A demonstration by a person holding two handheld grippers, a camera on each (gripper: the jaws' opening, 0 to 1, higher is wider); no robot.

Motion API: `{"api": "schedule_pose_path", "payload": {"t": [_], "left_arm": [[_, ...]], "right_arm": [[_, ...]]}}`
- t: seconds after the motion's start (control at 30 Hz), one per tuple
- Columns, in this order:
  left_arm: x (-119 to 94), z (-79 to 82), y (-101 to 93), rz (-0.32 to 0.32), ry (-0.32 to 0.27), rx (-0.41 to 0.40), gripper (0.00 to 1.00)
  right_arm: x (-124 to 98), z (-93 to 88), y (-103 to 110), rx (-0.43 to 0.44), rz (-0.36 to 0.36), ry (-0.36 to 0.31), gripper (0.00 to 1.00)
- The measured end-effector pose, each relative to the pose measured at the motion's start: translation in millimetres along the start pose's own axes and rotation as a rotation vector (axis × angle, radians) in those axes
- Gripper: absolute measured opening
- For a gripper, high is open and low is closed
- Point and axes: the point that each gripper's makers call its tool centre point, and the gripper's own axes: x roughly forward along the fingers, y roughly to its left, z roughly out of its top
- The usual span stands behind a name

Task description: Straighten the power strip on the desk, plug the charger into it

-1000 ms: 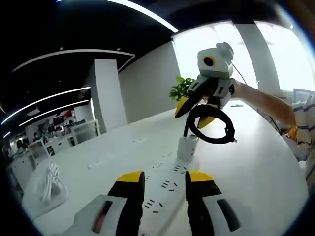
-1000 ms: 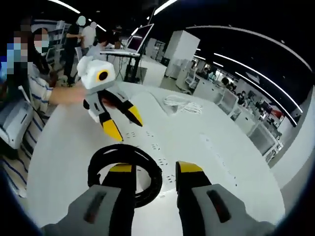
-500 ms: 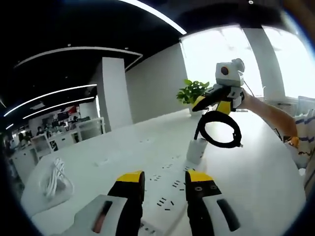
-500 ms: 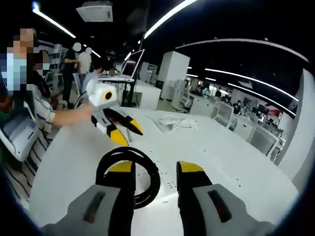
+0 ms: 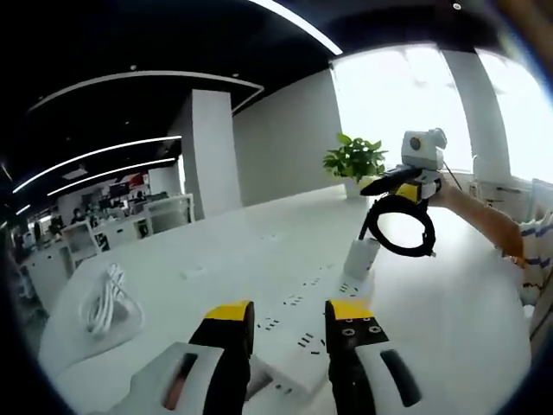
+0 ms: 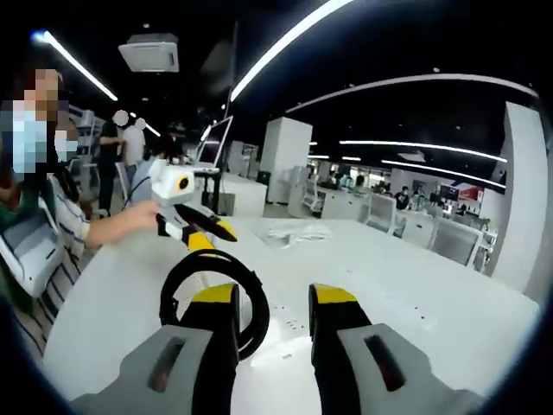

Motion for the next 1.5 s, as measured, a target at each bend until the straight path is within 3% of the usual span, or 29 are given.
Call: {"api": "schedule_pose_path", "payload": {"t": [0.23, 0.47, 0.53, 0.67, 0.83, 1.1, 1.17, 1.33, 1.5], "left_arm": [[-6, -8.6, 5.6, -0.005, 0.047, -0.036, 0.30], [-4, -21.2, 5.7, -0.013, 0.113, -0.019, 0.31], [-2, -27.7, 3.7, -0.018, 0.136, -0.017, 0.31], [0, -35.7, 2.0, -0.022, 0.172, -0.006, 0.31], [0, -38.6, 2.9, -0.028, 0.188, -0.011, 0.32], [-4, -44.5, 1.2, -0.060, 0.220, -0.023, 0.32], [-6, -47.1, -0.3, -0.067, 0.231, -0.022, 0.32], [-7, -53.9, -0.7, -0.068, 0.265, -0.012, 0.32], [-7, -56.1, -6.8, -0.082, 0.270, -0.010, 0.33]], "right_arm": [[-3, -17.2, -12, 0.081, -0.021, -0.044, 0.30], [1, -43.6, -4, 0.089, -0.024, 0.019, 0.29], [0, -43.0, -5, 0.142, -0.029, -0.016, 0.27], [-1, -51.4, -6, 0.129, -0.039, 0.015, 0.28], [-4, -56.2, -7, 0.147, -0.042, 0.028, 0.30], [-15, -61.9, -9, 0.108, -0.071, 0.072, 0.30], [-14, -66.7, -6, 0.143, -0.053, 0.078, 0.30], [-5, -78.4, 0, 0.135, -0.049, 0.111, 0.26], [2, -91.8, 8, 0.202, -0.013, 0.134, 0.26]]}}
